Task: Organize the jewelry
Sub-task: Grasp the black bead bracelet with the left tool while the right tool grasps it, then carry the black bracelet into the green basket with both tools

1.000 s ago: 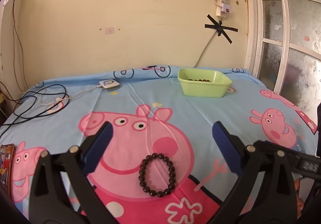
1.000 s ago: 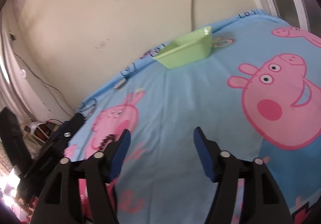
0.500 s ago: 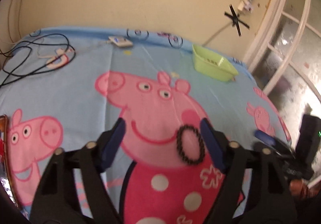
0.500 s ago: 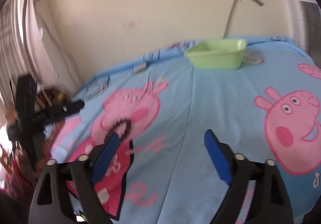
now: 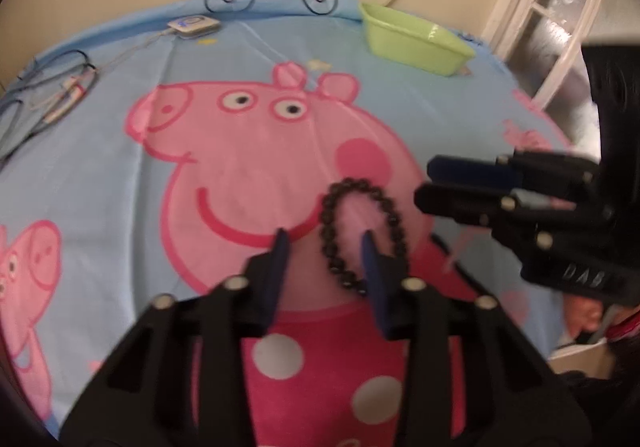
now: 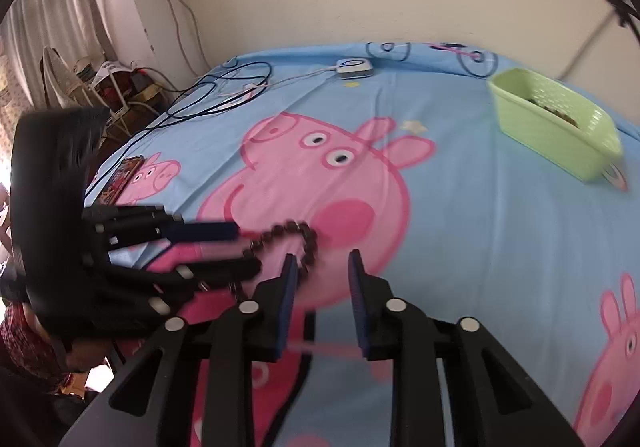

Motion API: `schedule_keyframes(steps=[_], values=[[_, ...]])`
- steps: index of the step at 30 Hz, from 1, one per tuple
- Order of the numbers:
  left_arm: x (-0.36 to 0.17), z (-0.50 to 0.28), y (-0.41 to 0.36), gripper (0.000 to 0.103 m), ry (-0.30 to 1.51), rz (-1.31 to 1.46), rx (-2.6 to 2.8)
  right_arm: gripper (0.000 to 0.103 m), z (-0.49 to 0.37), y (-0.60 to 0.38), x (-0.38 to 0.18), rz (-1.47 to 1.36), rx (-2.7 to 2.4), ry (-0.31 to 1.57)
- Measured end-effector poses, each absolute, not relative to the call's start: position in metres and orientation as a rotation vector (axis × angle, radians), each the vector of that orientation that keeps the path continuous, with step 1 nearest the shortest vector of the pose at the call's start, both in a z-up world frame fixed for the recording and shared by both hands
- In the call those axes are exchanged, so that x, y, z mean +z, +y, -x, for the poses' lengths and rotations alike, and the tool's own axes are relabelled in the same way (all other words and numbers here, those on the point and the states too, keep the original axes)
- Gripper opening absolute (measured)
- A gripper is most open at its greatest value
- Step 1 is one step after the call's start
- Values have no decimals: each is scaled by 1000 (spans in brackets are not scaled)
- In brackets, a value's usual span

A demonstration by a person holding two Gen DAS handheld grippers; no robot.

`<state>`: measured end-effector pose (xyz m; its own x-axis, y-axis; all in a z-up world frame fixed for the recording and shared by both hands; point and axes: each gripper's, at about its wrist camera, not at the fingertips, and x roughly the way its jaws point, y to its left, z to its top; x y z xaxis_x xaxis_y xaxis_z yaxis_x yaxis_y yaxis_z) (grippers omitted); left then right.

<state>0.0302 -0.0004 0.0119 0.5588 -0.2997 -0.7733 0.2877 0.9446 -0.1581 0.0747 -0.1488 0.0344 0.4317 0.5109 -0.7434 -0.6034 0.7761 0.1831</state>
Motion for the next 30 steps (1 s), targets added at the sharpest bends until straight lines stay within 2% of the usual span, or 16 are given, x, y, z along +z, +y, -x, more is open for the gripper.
schedule_keyframes(steps=[3, 9, 16, 26, 29, 30], values=[[11, -30, 5, 9, 921, 36, -345, 0, -86, -134, 29, 144, 729, 915], [15, -36, 9, 9, 922, 75, -352, 0, -94, -125, 15, 153, 760, 947], [59, -78, -9, 8, 872, 118, -427, 0, -110, -165, 47, 1, 742, 845], [132, -207, -111, 9, 743, 91, -561, 0, -194, -264, 112, -158, 551, 653], [136, -246, -147, 9, 715, 90, -581, 0, -227, -292, 118, -180, 443, 617], [132, -258, -158, 12, 710, 71, -565, 0, -238, -300, 116, -183, 405, 606]])
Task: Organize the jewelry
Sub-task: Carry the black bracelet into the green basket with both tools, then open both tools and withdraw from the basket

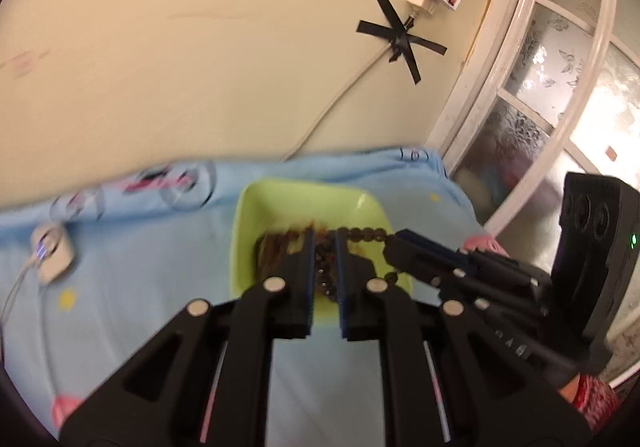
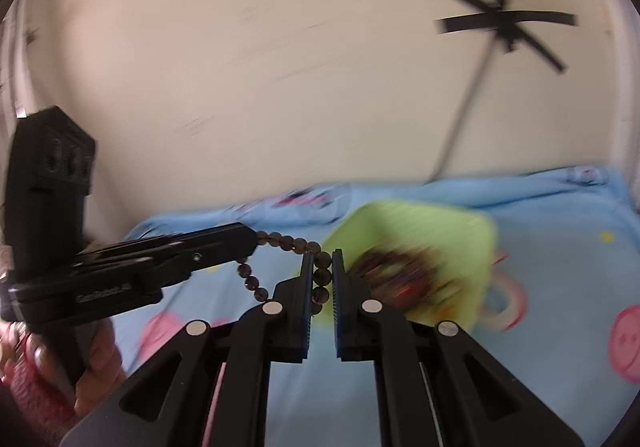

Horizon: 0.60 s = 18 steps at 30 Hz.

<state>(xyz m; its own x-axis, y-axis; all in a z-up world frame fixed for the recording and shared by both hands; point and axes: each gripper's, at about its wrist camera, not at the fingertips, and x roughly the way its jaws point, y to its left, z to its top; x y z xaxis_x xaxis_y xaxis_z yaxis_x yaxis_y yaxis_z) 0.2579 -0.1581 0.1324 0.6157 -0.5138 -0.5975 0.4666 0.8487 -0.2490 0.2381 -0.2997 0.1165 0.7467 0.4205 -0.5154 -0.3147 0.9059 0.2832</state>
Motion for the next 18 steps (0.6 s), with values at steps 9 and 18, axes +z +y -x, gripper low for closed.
schedule_keyframes(steps=[9, 18], values=[[96, -222, -125, 17, 696, 97, -434, 13, -205, -348, 80, -314, 188, 580], [53, -135, -90, 42, 741, 52, -276, 20, -122, -311, 38, -478, 191, 649]])
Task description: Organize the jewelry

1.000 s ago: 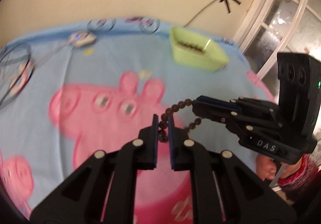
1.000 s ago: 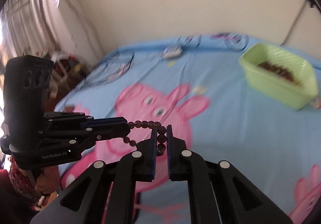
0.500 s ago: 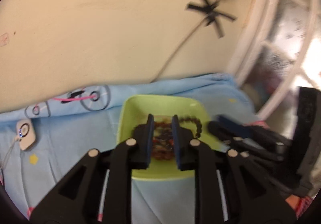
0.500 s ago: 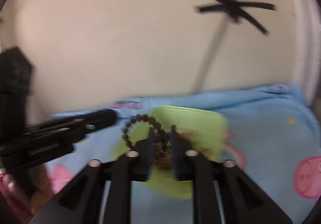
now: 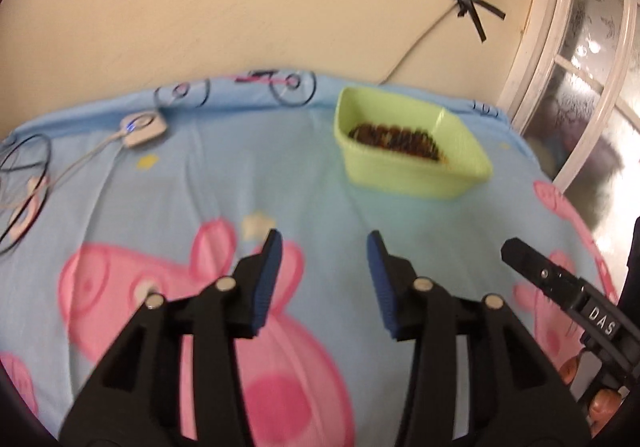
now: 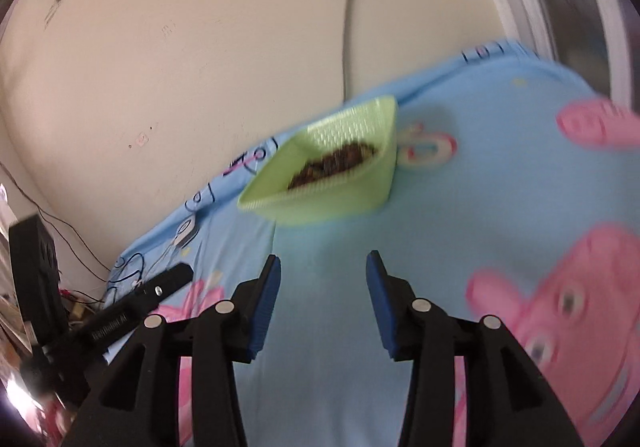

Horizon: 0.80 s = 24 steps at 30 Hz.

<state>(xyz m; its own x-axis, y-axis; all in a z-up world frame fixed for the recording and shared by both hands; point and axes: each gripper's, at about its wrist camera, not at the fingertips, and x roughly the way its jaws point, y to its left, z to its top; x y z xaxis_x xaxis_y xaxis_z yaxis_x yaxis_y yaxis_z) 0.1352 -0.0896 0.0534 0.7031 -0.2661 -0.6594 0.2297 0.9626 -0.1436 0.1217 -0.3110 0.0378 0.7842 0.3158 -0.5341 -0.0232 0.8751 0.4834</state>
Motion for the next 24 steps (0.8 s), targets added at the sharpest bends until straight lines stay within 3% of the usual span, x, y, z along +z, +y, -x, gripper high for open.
schedule_keyframes(steps=[2, 4, 8, 12, 16, 24], values=[[50, -118, -87, 43, 731, 33, -251, 20, -106, -303, 36, -490, 183, 654], [47, -108, -84, 55, 707, 0, -226, 21, -96, -295, 34, -476, 178, 650], [38, -96, -83, 59, 681, -92, -161, 22, -81, -276, 31, -416, 171, 645], [35, -96, -76, 70, 701, -82, -138, 24, -72, -273, 28, -405, 180, 639], [45, -86, -73, 96, 624, -90, -111, 27, -69, -280, 25, -443, 184, 636], [44, -84, -80, 97, 636, -130, -102, 31, -69, -281, 24, -463, 201, 644]])
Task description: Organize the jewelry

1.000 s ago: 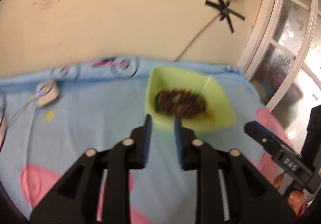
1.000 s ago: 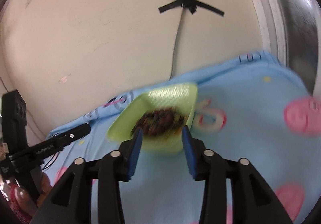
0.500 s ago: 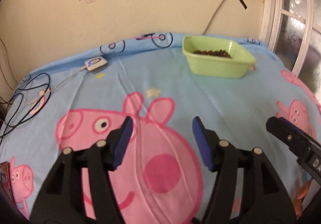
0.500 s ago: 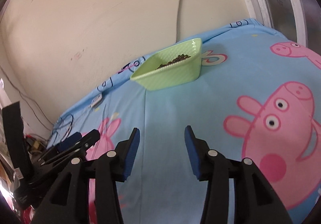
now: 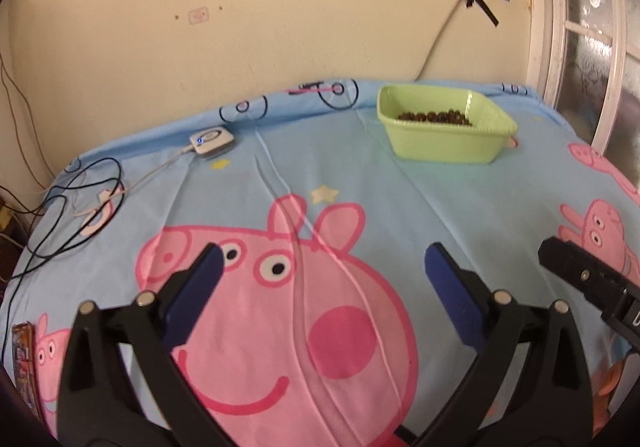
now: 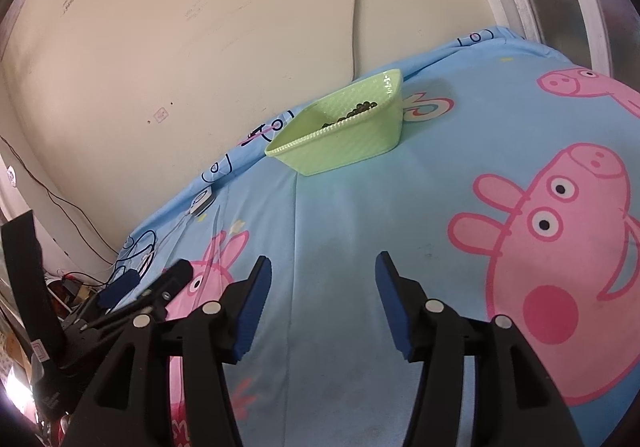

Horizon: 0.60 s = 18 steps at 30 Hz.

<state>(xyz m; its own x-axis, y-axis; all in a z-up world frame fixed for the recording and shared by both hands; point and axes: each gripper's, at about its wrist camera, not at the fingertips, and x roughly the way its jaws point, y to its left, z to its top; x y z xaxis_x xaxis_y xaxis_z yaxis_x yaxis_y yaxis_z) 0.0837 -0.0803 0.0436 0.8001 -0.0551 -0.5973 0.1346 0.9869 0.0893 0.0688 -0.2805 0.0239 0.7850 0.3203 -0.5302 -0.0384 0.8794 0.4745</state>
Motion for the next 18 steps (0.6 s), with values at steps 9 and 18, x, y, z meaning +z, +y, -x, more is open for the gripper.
schedule_keyframes(steps=[9, 18], values=[[38, -87, -74, 97, 650, -91, -70, 31, -77, -279, 22, -475, 226, 665], [33, -92, -75, 97, 687, -102, -56, 34, -75, -281, 22, -495, 254, 652]])
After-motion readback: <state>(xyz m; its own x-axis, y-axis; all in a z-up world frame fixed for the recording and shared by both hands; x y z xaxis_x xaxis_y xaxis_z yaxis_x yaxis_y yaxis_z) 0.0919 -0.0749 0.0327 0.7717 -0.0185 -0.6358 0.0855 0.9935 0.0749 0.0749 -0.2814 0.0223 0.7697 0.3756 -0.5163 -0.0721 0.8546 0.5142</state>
